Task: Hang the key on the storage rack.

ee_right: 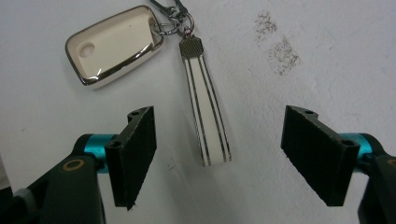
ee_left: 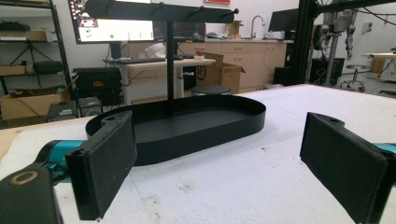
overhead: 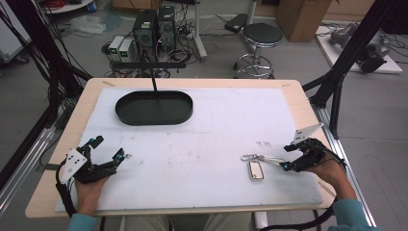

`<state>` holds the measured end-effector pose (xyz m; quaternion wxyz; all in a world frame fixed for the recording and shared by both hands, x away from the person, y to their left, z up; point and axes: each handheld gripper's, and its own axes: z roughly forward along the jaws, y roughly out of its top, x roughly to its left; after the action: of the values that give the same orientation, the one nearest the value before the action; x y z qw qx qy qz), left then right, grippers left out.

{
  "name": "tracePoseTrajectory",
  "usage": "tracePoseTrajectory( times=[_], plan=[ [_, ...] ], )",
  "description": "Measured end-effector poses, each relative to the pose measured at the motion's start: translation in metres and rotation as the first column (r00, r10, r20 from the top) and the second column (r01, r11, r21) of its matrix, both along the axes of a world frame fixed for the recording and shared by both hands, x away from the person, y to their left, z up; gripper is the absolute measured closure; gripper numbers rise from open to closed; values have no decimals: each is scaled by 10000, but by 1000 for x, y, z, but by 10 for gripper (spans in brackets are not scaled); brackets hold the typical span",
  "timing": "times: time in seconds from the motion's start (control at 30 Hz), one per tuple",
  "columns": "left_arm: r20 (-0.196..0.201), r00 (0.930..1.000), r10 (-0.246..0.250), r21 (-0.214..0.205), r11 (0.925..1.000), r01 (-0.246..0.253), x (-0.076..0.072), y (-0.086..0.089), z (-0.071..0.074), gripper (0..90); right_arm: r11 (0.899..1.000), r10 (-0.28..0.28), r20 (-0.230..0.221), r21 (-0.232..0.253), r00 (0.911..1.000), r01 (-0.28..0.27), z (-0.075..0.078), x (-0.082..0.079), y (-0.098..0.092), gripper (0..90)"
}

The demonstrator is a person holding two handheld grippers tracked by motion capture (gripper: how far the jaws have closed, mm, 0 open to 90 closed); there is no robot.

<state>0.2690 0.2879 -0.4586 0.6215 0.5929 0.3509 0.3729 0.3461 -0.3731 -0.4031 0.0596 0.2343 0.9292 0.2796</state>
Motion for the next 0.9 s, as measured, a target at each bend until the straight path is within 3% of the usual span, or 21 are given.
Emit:
tracePoseTrajectory(
  times=[0.17,0.43,0.9],
  plan=[
    [7,10000,-1,-4,10000,1,0,0,0,110,9993,50,-293,-366,9996,-60,-5,3,1,363],
    [25,10000,11,9,10000,-11,0,0,0,111,9981,263,-511,-536,9983,-290,-7,5,3,449],
    [15,10000,3,-4,10000,-3,0,0,0,110,9941,486,-749,-929,9960,-555,-11,7,5,547]
  ],
)
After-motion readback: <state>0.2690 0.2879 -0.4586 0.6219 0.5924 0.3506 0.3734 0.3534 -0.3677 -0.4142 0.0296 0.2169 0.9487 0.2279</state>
